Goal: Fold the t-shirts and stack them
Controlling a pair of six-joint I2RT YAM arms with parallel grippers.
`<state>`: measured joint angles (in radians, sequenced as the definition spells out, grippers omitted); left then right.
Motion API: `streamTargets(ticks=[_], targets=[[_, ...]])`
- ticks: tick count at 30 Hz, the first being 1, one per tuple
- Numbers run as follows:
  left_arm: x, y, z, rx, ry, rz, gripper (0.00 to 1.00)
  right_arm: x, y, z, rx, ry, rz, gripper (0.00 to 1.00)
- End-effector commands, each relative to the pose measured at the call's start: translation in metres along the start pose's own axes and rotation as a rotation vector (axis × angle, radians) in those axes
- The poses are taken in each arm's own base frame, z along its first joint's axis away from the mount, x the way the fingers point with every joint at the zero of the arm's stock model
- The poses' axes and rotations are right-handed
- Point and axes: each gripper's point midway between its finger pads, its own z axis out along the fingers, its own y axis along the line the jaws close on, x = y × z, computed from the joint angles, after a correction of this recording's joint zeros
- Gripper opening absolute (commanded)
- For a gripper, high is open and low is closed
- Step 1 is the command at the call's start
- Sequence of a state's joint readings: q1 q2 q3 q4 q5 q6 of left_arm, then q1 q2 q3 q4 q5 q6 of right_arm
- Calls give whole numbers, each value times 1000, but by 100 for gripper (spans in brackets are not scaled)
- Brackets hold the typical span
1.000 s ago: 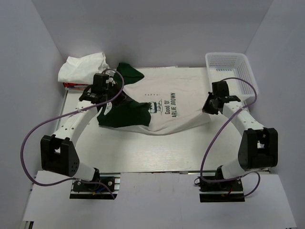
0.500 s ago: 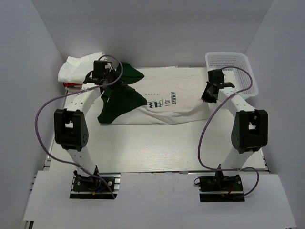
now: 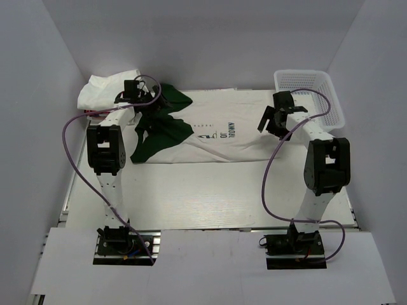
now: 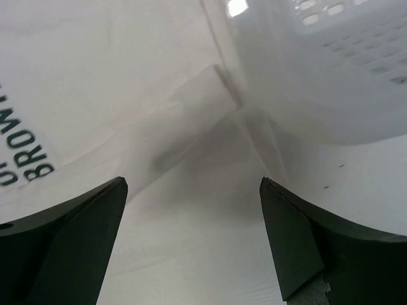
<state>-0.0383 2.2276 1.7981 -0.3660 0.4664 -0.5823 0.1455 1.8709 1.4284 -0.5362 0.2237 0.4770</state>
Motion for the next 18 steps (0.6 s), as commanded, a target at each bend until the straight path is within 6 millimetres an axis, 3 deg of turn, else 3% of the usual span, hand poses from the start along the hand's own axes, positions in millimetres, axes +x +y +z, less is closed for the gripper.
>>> streamTargets(ticks=[1,9,13,14,16,17,18], targets=[[-16,-58,-36,161,-37,105,100,5,24,-30,-129,-26,-46,91],[-2,-59,-49,144,-19,154,100,44,46,-35,-247,22,-122,91],[16,-48,-69,64,-28,170,100,52,45,-15,-220,46,-145,91],[40,-27,-68,26,6,155,100,51,48,-12,-226,49,-144,91],[53,-21,-71,40,-18,156,100,53,49,-3,-228,62,-141,91],[80,-4,-71,16,22,105,100,58,53,5,-242,85,-139,91],[89,11,-70,-1,31,64,100,63,54,11,-238,103,-136,91]])
